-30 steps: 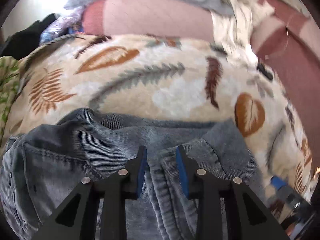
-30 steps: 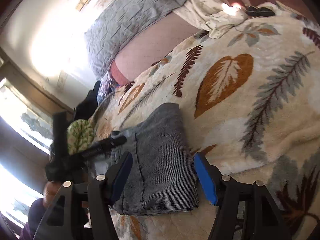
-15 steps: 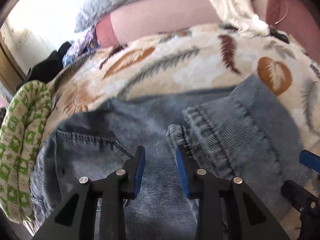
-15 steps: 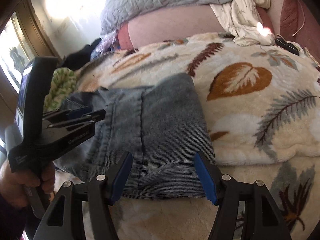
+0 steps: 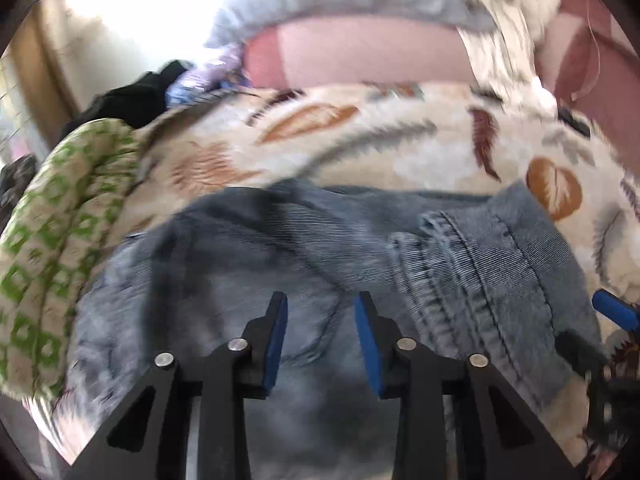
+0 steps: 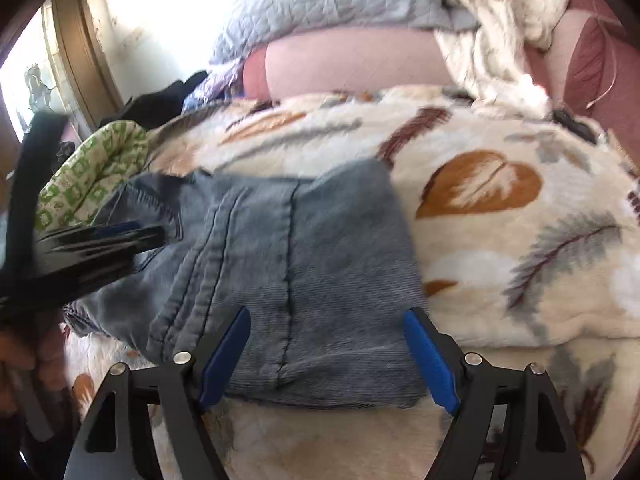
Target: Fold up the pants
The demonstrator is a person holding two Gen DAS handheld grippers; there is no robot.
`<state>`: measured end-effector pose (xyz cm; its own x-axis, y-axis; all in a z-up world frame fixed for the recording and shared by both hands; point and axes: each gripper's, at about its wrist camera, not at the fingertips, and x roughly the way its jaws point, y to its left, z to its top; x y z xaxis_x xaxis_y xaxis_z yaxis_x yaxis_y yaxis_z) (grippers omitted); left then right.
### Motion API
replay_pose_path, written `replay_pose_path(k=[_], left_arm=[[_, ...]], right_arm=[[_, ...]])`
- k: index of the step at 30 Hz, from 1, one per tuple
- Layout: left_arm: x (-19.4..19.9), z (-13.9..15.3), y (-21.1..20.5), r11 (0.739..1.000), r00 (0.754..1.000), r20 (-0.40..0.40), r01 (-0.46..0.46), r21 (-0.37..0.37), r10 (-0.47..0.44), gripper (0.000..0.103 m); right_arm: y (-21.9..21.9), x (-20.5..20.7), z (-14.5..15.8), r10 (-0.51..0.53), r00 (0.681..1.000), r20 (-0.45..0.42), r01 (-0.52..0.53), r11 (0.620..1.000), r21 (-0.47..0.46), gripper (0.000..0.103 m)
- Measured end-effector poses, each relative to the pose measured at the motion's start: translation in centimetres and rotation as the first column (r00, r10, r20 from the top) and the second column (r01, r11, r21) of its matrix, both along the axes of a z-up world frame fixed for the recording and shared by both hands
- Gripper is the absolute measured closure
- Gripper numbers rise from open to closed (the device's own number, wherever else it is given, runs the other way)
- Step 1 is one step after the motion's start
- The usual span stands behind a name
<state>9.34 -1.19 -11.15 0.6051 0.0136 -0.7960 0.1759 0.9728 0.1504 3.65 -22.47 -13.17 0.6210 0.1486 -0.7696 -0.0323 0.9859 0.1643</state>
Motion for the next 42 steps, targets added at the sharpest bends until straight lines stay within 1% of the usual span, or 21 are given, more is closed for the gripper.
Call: replay_pose_path(k=[1,2,5,7,9,12,16,18,21,22,23,24,27,28,30,33,34,37,38,39,42], left_arm=[[-1.0,0.7,1.1,1.000,0.999,0.029,-0.029,-0.003,0.029,0.053],[-1.7,1.2,1.9,0.999,0.998,0.049,-0.050,-0.007,0.051,0.050],[-4.5,2.8,5.1,0.990,0.981,0.139,-0.139,-0.007,0.139,0.047],[-6.1,3.3,7.0,0.980,0.965,0.170,-0.197,-0.020,0.198,0.038],[-7.3,3.3,9.0,0.965,0.949,0.174,-0.258,-0.051,0.262,0.035],[-8.6,2.7,11.1,0.933,0.925,0.137,-0.342,-0.109,0.355,0.035],[-10.7,1.9,13.3,0.872,0.887,0.073,-0.430,-0.234,0.457,0.032],[-11.7,1.7,13.8,0.850,0.870,0.074,-0.453,-0.268,0.487,0.027],[-12.7,1.8,15.0,0.818,0.841,0.098,-0.479,-0.319,0.532,0.026],[-12.9,1.9,15.4,0.805,0.827,0.109,-0.492,-0.332,0.551,0.024],[-13.0,2.1,16.2,0.786,0.806,0.123,-0.511,-0.347,0.579,0.022],[-12.9,2.3,16.7,0.774,0.794,0.125,-0.523,-0.357,0.595,0.018],[-12.3,3.2,19.2,0.743,0.773,0.114,-0.542,-0.393,0.624,0.018],[-12.1,3.5,20.3,0.731,0.758,0.118,-0.557,-0.395,0.642,0.018],[-11.9,3.7,22.2,0.710,0.739,0.099,-0.587,-0.389,0.666,0.018],[-11.5,3.0,25.8,0.653,0.719,0.000,-0.632,-0.418,0.695,0.018],[-11.4,2.6,26.9,0.629,0.711,-0.046,-0.648,-0.430,0.702,0.018],[-11.5,1.1,29.0,0.572,0.698,-0.152,-0.675,-0.466,0.700,0.018],[-11.4,0.7,29.2,0.560,0.696,-0.176,-0.680,-0.474,0.696,0.018],[-11.2,0.3,29.3,0.555,0.700,-0.201,-0.681,-0.478,0.685,0.018],[-9.8,-0.5,28.9,0.576,0.736,-0.250,-0.658,-0.485,0.629,0.018]], right_arm=[[0.1,-0.2,0.3,0.004,1.000,0.017,-0.004,1.000,-0.005,0.021],[0.4,-0.4,0.5,0.018,0.999,0.031,-0.018,1.000,-0.004,0.021],[1.8,-0.6,0.5,0.064,0.997,0.039,-0.063,0.997,-0.039,0.021],[3.0,-0.9,0.2,0.098,0.995,0.036,-0.095,0.992,-0.080,0.021],[4.0,-0.9,-0.4,0.119,0.993,0.019,-0.116,0.986,-0.117,0.021],[4.4,-0.5,-1.6,0.111,0.994,0.001,-0.110,0.984,-0.139,0.021],[3.7,-0.4,-1.9,0.095,0.995,-0.015,-0.097,0.990,-0.104,0.021],[3.6,-0.4,-1.3,0.087,0.996,-0.023,-0.089,0.991,-0.095,0.021],[3.6,0.0,0.2,0.103,0.995,-0.013,-0.103,0.994,-0.046,0.021],[3.8,0.2,1.0,0.119,0.993,0.001,-0.119,0.992,-0.037,0.021],[4.3,0.7,2.0,0.151,0.988,0.011,-0.151,0.988,-0.032,0.021],[5.1,1.5,2.9,0.193,0.981,0.009,-0.193,0.981,-0.027,0.021],[7.8,4.0,5.8,0.302,0.953,0.008,-0.302,0.953,-0.001,0.021],[9.1,5.0,6.8,0.345,0.938,0.010,-0.345,0.938,0.014,0.021],[12.6,7.1,8.7,0.432,0.902,-0.004,-0.431,0.902,0.017,0.021],[17.8,9.5,10.3,0.528,0.849,-0.012,-0.527,0.849,0.038,0.021],[19.9,10.5,10.6,0.559,0.829,-0.020,-0.558,0.828,0.053,0.021],[25.0,12.6,10.2,0.611,0.790,-0.047,-0.608,0.791,0.071,0.021],[27.1,13.7,9.6,0.626,0.777,-0.069,-0.621,0.780,0.078,0.021],[28.4,14.5,9.1,0.634,0.768,-0.087,-0.628,0.773,0.087,0.021],[32.1,16.9,7.1,0.647,0.747,-0.152,-0.637,0.762,0.114,0.021]])
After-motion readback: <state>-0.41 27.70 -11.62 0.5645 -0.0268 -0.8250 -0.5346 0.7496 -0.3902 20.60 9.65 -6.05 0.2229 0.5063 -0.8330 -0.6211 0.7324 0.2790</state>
